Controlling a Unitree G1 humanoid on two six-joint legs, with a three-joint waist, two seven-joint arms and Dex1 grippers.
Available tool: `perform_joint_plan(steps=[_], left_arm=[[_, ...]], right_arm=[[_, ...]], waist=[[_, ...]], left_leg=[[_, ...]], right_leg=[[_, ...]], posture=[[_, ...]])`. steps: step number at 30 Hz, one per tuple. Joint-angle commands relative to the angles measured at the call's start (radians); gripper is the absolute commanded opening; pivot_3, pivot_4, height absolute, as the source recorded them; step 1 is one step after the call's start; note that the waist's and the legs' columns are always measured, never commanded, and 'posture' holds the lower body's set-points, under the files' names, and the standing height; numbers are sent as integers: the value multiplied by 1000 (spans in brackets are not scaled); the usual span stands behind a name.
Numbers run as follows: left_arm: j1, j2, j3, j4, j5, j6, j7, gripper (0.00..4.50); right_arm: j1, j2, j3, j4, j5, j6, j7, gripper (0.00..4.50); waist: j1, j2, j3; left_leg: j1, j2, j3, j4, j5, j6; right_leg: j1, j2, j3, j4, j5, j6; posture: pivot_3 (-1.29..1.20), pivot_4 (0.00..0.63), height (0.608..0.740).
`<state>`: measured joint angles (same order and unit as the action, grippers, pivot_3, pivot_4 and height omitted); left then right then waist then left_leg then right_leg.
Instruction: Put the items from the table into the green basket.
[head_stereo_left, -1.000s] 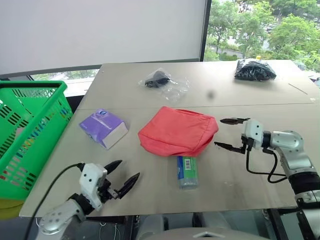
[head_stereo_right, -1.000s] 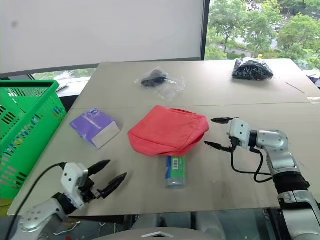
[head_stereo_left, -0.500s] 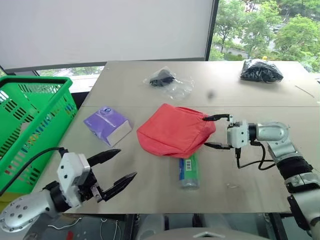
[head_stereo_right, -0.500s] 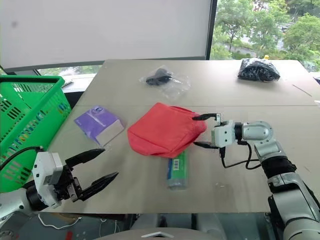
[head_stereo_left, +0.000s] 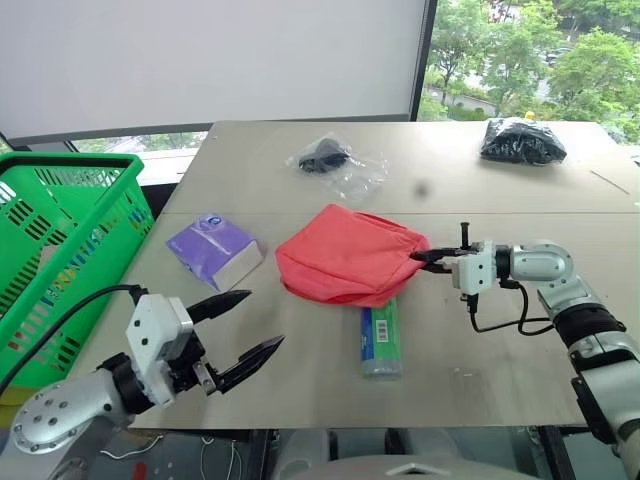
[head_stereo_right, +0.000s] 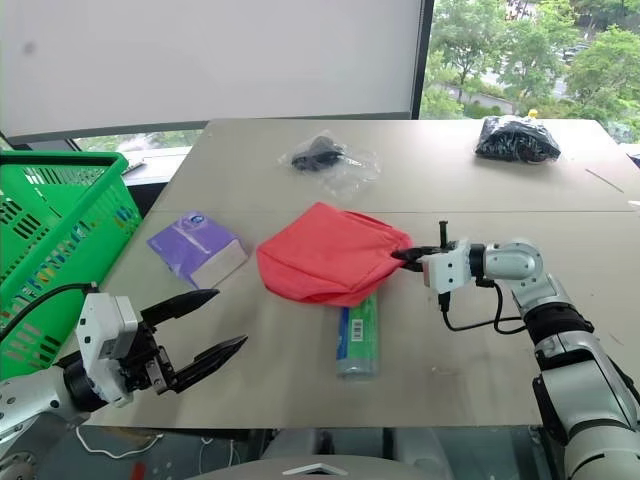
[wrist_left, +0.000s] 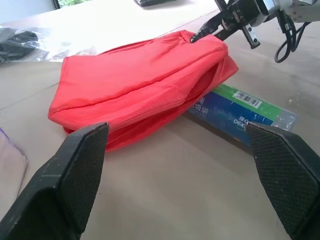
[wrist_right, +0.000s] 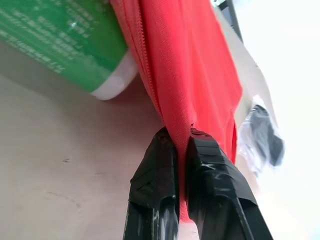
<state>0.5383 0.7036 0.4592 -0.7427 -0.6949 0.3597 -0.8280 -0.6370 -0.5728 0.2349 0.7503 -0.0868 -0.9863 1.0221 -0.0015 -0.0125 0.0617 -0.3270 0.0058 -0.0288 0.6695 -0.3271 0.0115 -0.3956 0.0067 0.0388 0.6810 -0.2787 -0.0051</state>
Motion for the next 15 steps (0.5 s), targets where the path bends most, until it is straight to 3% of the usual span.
perform_joint_plan(steps=[1,7,15], left_arm=[[-23,1,-6,-43,-13,1,12,4500],[-114,-43,-41,-9,-44,13,72,4500],[-309,-42,-145,5,-77,89,130,4500]], right_arm=[[-53,-35,-56,29,-37,-102,-124,102],[-91,-98,-168,107,-32,-96,-329,102],[-82,-274,-312,198,-110,135,-679,102]], waist=[[1,0,0],[11,0,0],[16,1,0]], left_leg=[[0,0,0,0,0,0],[0,0,1,0,0,0],[-2,-1,1,1,0,0]], right_leg=[[0,0,0,0,0,0],[0,0,1,0,0,0],[0,0,1,-1,0,0]], posture=[[79,26,740],[56,19,740],[15,22,740]])
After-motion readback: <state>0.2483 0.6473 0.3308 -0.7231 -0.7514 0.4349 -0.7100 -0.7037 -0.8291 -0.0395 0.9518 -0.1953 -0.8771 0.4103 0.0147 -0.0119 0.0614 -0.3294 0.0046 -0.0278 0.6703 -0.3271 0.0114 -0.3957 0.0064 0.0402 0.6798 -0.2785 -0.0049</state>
